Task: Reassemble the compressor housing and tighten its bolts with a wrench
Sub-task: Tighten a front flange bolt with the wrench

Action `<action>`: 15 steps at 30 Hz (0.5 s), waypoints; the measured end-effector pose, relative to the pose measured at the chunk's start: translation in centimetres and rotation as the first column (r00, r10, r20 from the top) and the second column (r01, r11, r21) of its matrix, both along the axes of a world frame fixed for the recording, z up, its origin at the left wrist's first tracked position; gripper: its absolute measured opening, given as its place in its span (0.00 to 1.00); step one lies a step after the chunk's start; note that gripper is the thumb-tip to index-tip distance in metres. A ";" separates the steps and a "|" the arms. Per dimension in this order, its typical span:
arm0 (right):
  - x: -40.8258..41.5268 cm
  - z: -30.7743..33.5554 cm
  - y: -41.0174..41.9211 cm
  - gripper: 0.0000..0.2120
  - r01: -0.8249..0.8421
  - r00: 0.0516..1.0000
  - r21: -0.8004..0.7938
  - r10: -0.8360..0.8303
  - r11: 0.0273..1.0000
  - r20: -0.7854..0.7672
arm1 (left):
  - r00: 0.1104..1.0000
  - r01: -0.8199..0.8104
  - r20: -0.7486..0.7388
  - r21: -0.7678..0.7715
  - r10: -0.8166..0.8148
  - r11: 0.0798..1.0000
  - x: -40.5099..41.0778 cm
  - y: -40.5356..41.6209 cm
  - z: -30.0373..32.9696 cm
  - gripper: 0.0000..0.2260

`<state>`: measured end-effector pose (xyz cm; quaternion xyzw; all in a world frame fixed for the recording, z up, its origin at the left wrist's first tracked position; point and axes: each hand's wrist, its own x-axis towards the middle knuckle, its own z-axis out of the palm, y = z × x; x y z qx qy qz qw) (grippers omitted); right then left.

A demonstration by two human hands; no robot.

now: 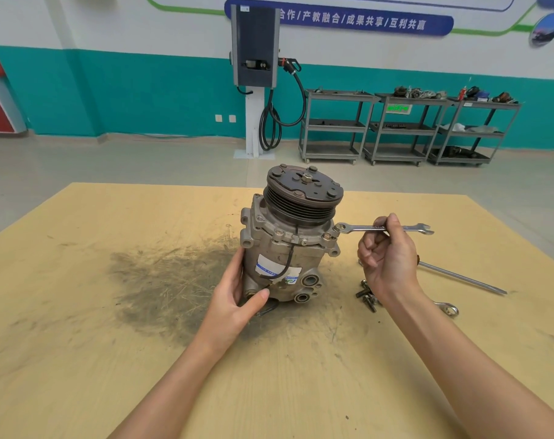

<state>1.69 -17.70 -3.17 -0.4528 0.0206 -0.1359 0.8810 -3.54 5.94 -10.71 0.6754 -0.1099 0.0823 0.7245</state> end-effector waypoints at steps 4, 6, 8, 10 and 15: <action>-0.4 -0.2 0.2 0.16 0.025 0.999 0.013 -0.025 1.000 0.024 | 1.000 -0.003 -0.010 0.001 0.003 1.000 0.0 0.0 0.1 0.35; -0.5 -0.2 0.2 0.16 0.019 0.999 0.023 -0.020 1.000 0.035 | 1.000 0.002 -0.009 -0.001 -0.002 1.000 0.0 0.0 0.0 0.35; -0.4 -0.1 0.1 0.16 -0.003 1.000 0.019 0.002 1.000 0.019 | 1.000 0.006 -0.004 -0.004 -0.006 1.000 0.0 0.0 0.0 0.35; 0.0 0.3 0.1 0.17 -0.046 0.999 0.013 0.046 0.999 -0.021 | 1.000 0.006 0.003 -0.007 -0.006 1.000 0.0 0.0 0.0 0.34; 1.3 1.3 -0.1 0.16 -0.125 0.985 0.058 0.131 0.991 -0.116 | 1.000 0.017 0.016 -0.008 -0.017 1.000 -0.2 0.0 0.1 0.34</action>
